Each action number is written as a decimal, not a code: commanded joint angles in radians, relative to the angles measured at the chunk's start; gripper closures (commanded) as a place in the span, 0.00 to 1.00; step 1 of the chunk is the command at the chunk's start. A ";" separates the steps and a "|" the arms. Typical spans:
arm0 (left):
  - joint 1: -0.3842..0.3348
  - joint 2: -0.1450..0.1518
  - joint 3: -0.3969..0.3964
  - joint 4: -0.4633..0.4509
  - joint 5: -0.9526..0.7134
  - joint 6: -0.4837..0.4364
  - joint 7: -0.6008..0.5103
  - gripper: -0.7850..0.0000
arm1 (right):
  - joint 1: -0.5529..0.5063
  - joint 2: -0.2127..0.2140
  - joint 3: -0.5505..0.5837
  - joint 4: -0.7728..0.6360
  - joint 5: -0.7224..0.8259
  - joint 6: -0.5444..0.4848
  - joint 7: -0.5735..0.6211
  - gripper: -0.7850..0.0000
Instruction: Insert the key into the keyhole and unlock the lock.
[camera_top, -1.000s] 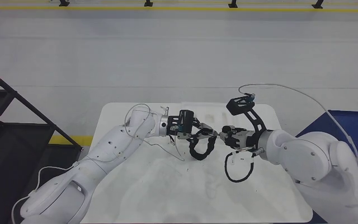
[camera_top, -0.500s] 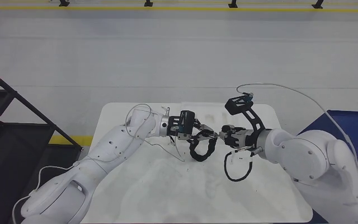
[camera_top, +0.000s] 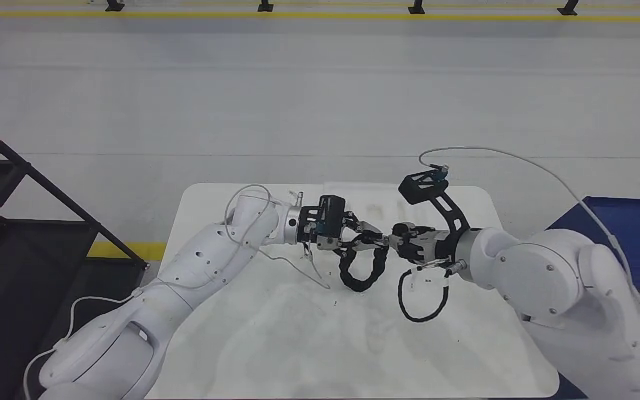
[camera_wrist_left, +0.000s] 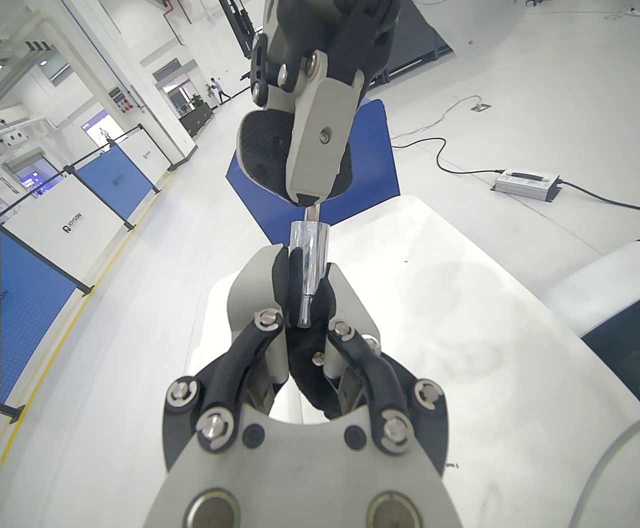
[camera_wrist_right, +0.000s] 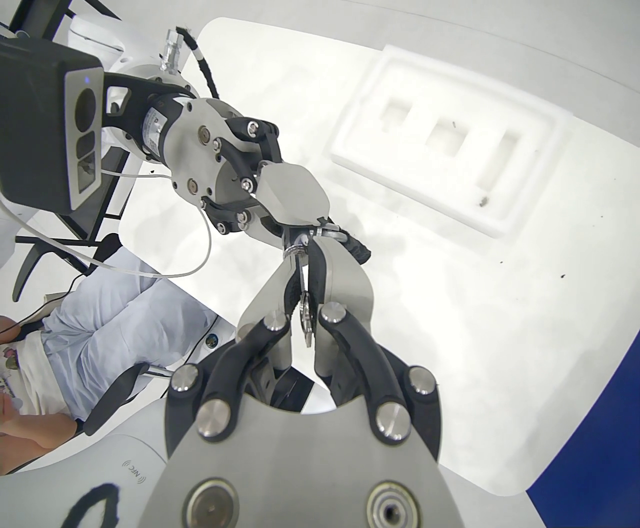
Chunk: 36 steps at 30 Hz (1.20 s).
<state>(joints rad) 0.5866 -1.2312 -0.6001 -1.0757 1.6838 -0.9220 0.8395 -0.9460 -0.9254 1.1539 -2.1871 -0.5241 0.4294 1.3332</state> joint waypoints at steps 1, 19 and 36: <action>-0.001 -0.001 0.001 0.002 0.002 -0.004 0.005 1.00 | 0.002 0.000 -0.002 0.004 0.002 -0.002 -0.001 1.00; -0.037 -0.015 0.094 0.120 -0.255 -0.090 -0.053 1.00 | 0.018 0.000 -0.002 0.034 0.032 -0.231 -0.076 0.00; -0.218 0.079 0.369 0.079 -0.713 -0.090 -0.292 1.00 | -0.026 0.021 0.023 0.042 0.049 -0.583 -0.032 0.00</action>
<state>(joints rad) 0.3788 -1.1599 -0.2422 -0.9869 0.9918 -1.0123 0.5616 -0.9723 -0.9038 1.1769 -2.1444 -0.4747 -0.1543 1.3009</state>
